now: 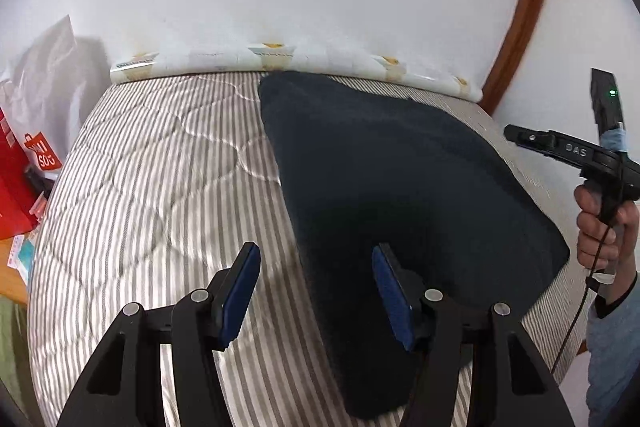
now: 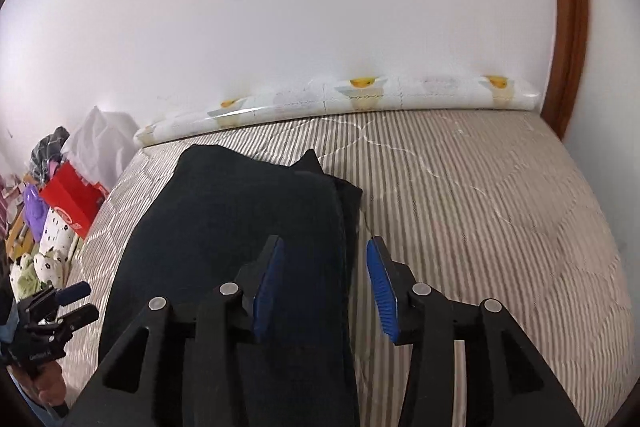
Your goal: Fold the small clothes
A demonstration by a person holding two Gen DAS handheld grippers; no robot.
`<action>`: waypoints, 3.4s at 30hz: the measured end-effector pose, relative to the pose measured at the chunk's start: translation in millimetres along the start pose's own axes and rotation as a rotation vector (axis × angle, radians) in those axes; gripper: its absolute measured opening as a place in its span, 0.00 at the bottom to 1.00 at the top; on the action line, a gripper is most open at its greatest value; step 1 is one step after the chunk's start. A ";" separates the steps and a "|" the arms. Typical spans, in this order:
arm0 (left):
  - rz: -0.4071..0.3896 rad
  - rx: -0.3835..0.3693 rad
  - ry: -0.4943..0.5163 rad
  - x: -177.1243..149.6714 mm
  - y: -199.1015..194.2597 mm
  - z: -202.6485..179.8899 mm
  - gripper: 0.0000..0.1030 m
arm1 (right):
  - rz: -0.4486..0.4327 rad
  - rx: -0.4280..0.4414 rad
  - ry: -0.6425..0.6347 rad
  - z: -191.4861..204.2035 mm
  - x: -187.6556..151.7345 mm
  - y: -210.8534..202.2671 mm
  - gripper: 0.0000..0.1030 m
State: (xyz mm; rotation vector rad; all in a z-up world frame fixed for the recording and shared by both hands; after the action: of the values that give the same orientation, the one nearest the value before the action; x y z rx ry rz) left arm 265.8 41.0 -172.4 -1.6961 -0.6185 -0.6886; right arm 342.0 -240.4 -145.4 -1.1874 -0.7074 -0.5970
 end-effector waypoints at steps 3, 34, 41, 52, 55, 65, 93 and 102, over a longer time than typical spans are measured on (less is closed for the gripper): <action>-0.008 -0.006 -0.010 14.8 10.9 4.0 0.54 | 0.054 0.031 0.024 0.8 10.2 30.8 0.44; 0.018 -0.094 -0.010 17.6 40.4 -2.1 0.56 | 0.089 0.047 0.051 -8.0 29.8 83.7 0.49; 0.029 -0.100 -0.029 12.8 33.5 -0.2 0.56 | 0.047 0.106 0.002 6.3 49.6 109.4 0.04; 0.023 -0.099 -0.034 4.1 21.8 -3.7 0.56 | 0.068 0.049 0.037 -19.5 24.5 62.6 0.34; 0.024 -0.104 -0.034 -1.9 14.2 -6.1 0.56 | 0.104 0.098 0.037 -20.6 2.7 45.6 0.43; 0.057 -0.087 -0.065 -13.9 2.3 -9.0 0.56 | 0.064 0.284 0.086 -22.2 -13.5 29.5 0.05; 0.010 0.017 0.000 -33.5 -34.3 -41.6 0.56 | 0.029 0.149 0.103 -30.9 -68.4 -24.8 0.04; 0.043 0.001 -0.002 -58.5 -40.4 -44.2 0.56 | -0.065 0.042 -0.021 -8.5 -97.5 -81.3 0.08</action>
State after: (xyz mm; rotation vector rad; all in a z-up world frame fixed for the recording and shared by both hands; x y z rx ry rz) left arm 191.2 3.8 -179.7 -1.7045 -0.5827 -0.6561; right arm 220.2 -265.8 -171.6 -1.1370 -0.7755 -0.6218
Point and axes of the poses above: each gripper's, at about its wrist camera, not at the fingertips, and y roughly the way its jaws point, z to its left, x to its top, the point moved 6 cm from there along y, roughly the way its jaws point, and after that the axes turned 6 degrees about -z, right-handed, at the moved point
